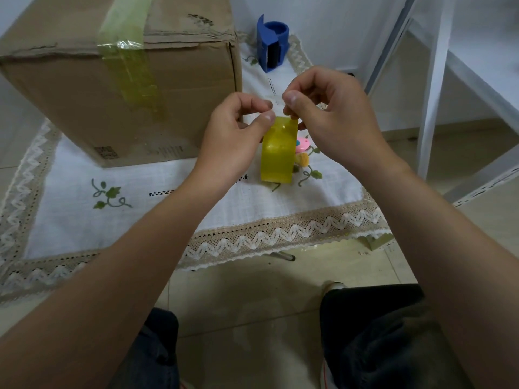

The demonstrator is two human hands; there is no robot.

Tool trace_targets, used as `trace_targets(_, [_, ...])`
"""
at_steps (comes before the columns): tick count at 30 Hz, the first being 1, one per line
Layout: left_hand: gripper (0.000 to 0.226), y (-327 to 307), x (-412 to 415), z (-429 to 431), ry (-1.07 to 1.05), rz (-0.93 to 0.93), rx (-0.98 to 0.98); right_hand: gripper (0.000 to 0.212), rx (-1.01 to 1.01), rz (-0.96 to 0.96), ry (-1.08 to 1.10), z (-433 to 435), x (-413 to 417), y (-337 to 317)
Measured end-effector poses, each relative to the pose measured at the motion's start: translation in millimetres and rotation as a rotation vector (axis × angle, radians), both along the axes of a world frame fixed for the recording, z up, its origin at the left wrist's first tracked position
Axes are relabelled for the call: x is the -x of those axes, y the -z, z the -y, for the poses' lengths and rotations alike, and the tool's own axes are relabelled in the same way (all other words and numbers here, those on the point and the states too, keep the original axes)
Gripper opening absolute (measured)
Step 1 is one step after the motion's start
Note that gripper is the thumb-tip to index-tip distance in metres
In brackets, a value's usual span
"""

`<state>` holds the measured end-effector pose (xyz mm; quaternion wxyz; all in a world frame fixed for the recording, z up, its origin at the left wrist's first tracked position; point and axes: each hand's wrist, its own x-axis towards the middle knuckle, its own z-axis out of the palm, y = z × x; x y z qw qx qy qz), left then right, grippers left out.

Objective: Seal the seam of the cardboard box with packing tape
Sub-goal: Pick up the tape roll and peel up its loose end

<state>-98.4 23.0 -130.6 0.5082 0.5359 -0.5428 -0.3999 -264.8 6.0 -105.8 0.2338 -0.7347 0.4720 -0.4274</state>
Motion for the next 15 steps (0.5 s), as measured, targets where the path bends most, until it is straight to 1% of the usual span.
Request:
trace_targets(4, [0.007,-1.3,-2.2,-1.1,0.001,0.005,0.01,0.008,0.004,0.006,0.003,0.2,0.1,0.5])
trace_targets(9, [0.015,1.0,-3.0,0.5,0.007,0.021,0.017,0.007,0.003,-0.002,0.004,1.0,-0.9,1.0])
trace_targets(15, [0.012,2.0,-3.4,0.3,-0.011,0.019,0.049,0.007,-0.001,-0.001,0.003,0.4,-1.6,0.8])
